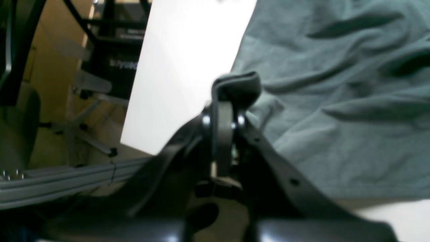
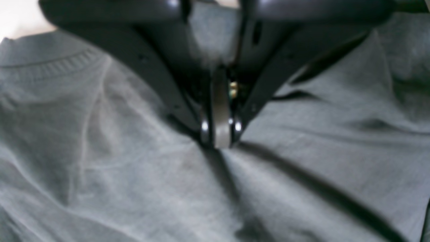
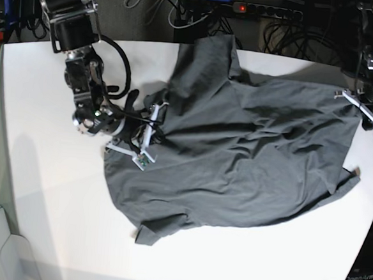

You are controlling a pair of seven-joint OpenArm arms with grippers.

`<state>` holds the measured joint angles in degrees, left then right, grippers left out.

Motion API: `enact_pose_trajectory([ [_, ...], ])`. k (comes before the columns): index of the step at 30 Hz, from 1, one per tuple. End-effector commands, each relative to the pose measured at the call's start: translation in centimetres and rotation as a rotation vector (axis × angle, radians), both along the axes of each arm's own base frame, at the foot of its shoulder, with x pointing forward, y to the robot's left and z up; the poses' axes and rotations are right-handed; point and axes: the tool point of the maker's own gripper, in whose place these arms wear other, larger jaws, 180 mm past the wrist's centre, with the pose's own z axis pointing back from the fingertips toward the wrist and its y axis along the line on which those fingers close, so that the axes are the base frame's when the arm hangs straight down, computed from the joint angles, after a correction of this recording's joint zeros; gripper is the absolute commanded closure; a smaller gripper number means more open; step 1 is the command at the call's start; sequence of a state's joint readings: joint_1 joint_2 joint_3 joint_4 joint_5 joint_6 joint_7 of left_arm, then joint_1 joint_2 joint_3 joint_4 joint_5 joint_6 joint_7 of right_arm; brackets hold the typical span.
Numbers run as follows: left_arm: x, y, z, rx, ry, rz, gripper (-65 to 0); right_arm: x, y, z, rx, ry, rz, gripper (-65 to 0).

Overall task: Layout the t-shirt on the table in an organized manner, then fold the t-shirt properly
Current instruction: 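Hold the shirt edge with the right gripper and pull it outward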

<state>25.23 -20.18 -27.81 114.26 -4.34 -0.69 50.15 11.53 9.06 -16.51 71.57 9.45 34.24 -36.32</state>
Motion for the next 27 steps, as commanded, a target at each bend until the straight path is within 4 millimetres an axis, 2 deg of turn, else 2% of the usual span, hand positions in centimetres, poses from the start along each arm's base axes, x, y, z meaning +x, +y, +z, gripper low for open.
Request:
enact_pose_trajectory([
  [1, 0.2, 0.1, 0.5, 0.021, -0.009, -0.013, -0.2, -0.1, -0.9, -0.4, -0.047, 0.015, -0.002, 0.0],
  [5, -0.1, 0.2, -1.0, 0.014, 0.035, -0.021, -0.5, -0.7, -0.8, -0.8, -0.046, 0.026, -0.001, 0.0],
  [8, -0.5, 0.7, -1.8, 0.012, 0.060, -0.008, -0.7, -1.4, -1.8, -1.4, -0.038, 0.048, -0.038, 0.0],
  [10, -0.6, 0.7, -1.9, 0.012, 0.062, -0.002, -3.9, -1.3, -2.0, -1.4, -0.033, 0.045, -0.050, 0.0],
  [12, -1.2, 0.6, -2.3, 0.005, 0.080, -0.003, -12.6, -1.5, -2.5, -1.6, -0.039, 0.054, -0.060, 0.0],
  [17, -2.4, 0.0, -3.4, -0.015, 0.111, -0.001, -47.3, -1.9, -3.1, -1.3, -0.049, 0.036, -0.054, 0.0],
  [19, -2.3, -0.4, -3.4, -0.016, 0.118, -0.028, -54.4, -1.8, -3.3, -1.3, -0.052, 0.034, -0.055, 0.0],
  [22, -2.4, -0.8, -3.4, -0.024, 0.121, -0.043, -55.7, -1.7, -4.4, -1.5, -0.073, 0.037, -0.060, 0.0],
  [25, -2.7, 0.3, -2.4, -0.018, 0.085, 0.006, -55.7, -1.0, -5.5, -2.1, -0.076, 0.041, -0.077, 0.0],
  [27, -3.0, 1.2, -1.8, -0.016, 0.062, 0.047, -55.8, -0.6, -7.7, -2.9, -0.103, 0.057, -0.102, 0.0],
])
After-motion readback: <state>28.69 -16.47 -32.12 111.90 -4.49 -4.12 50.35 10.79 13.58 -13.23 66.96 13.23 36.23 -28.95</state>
